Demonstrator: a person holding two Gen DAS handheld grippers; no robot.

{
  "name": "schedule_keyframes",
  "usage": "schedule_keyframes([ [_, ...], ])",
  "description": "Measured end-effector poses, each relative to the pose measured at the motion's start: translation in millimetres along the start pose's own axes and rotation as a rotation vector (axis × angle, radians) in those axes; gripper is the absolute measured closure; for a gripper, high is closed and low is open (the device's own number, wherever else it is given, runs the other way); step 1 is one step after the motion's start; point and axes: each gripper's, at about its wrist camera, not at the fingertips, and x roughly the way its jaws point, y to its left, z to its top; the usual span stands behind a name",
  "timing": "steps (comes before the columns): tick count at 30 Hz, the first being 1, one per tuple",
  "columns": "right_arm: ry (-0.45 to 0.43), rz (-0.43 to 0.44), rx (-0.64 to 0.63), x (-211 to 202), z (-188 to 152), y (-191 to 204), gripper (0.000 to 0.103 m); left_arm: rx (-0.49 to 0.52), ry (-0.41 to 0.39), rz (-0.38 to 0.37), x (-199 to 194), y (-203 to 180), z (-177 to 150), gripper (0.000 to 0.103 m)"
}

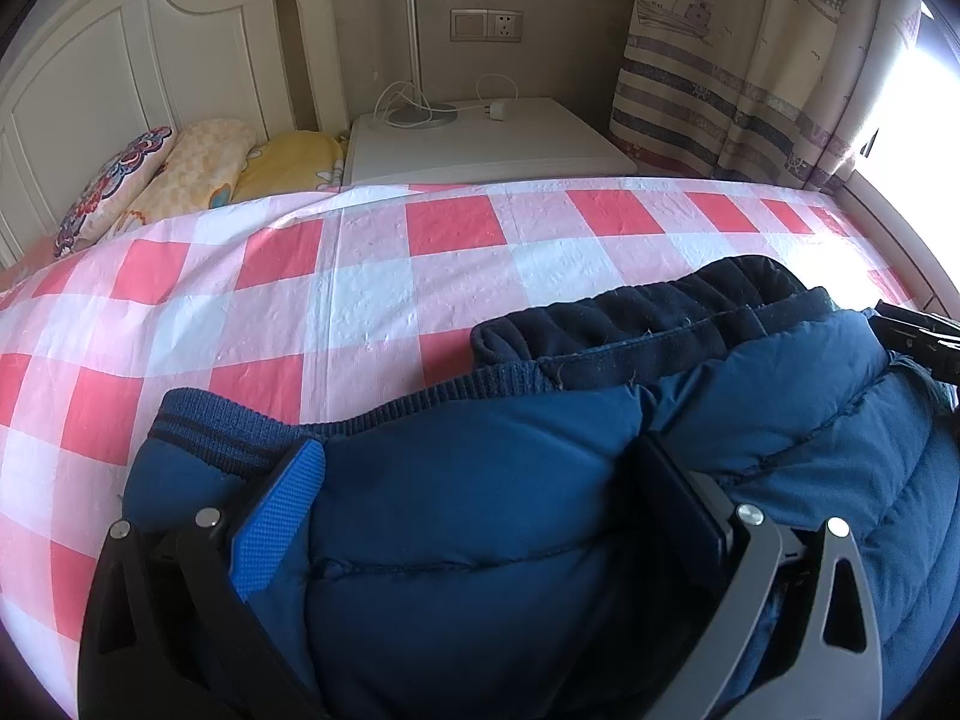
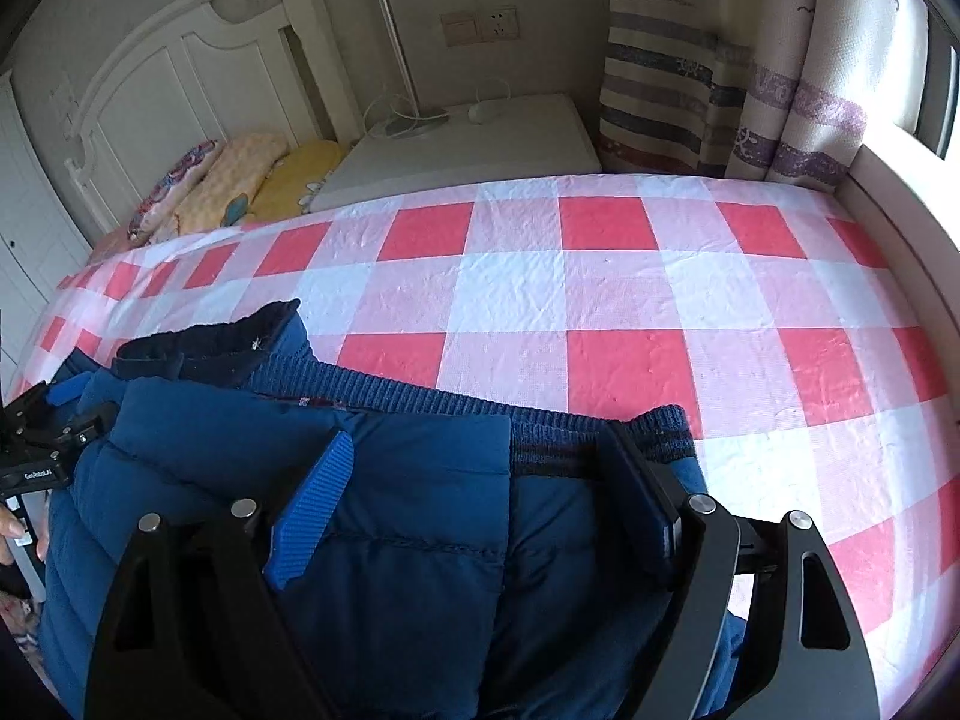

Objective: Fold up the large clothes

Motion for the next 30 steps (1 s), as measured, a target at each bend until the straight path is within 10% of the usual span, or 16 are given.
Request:
schedule_keyframes([
  [7, -0.057, 0.020, -0.145, -63, -11, 61, 0.010, -0.046, -0.139, 0.023, -62, 9, -9, 0.002],
  [12, -0.029, 0.068, -0.287, -55, -20, 112, 0.008, 0.077, -0.030, 0.226, -37, 3, -24, 0.002],
  [19, 0.079, 0.097, -0.264, -5, -30, 112, 0.004, -0.129, 0.052, 0.051, -13, 46, -31, 0.002],
  [30, 0.056, 0.043, -0.204, -24, -30, 107, 0.005, -0.132, -0.057, 0.181, -51, 50, -33, 0.003],
])
